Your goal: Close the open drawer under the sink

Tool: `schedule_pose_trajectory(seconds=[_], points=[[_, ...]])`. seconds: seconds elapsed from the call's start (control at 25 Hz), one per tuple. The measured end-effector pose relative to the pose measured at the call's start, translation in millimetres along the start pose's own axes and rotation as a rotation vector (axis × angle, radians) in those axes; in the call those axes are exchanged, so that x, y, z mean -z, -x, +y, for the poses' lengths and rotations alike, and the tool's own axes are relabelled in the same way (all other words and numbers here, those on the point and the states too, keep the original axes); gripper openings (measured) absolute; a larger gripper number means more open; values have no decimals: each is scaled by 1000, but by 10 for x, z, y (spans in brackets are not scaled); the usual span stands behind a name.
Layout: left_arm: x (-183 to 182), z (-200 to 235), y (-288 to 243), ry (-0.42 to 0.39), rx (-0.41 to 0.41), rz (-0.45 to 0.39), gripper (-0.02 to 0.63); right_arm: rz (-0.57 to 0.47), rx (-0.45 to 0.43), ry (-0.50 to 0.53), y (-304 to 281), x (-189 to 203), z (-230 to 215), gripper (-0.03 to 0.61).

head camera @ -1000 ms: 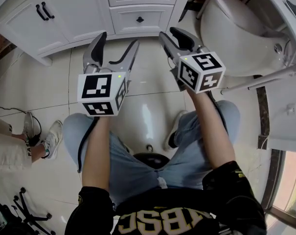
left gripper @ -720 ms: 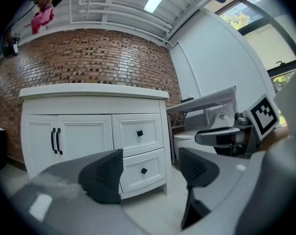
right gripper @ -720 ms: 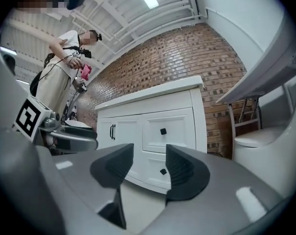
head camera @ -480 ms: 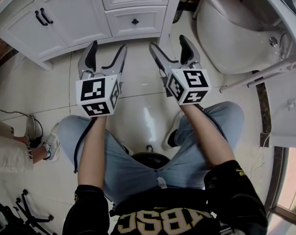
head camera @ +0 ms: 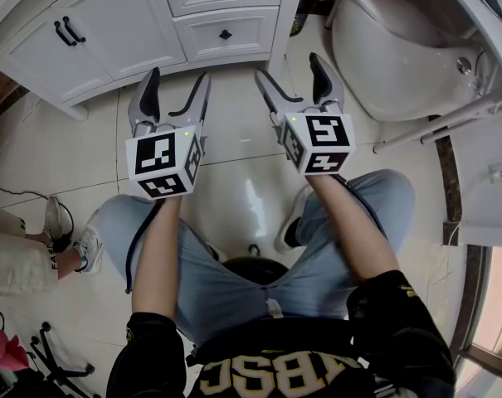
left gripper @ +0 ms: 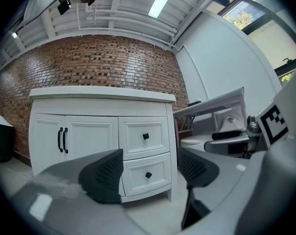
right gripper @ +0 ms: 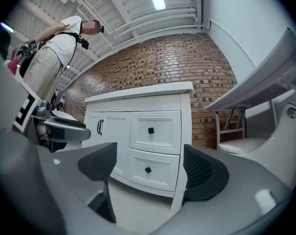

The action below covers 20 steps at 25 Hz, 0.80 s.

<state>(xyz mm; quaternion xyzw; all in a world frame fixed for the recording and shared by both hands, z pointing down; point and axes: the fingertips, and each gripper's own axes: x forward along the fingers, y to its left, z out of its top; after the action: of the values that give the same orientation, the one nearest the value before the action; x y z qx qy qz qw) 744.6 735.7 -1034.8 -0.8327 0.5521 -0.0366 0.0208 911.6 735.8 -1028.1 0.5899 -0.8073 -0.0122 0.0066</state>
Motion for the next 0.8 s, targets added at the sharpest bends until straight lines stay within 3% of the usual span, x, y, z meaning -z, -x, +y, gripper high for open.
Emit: schedule_pose_trajectory(seconds=[0.8], points=[[62, -119, -38, -16, 42, 41, 357, 67, -25, 43, -40, 159, 84, 414]])
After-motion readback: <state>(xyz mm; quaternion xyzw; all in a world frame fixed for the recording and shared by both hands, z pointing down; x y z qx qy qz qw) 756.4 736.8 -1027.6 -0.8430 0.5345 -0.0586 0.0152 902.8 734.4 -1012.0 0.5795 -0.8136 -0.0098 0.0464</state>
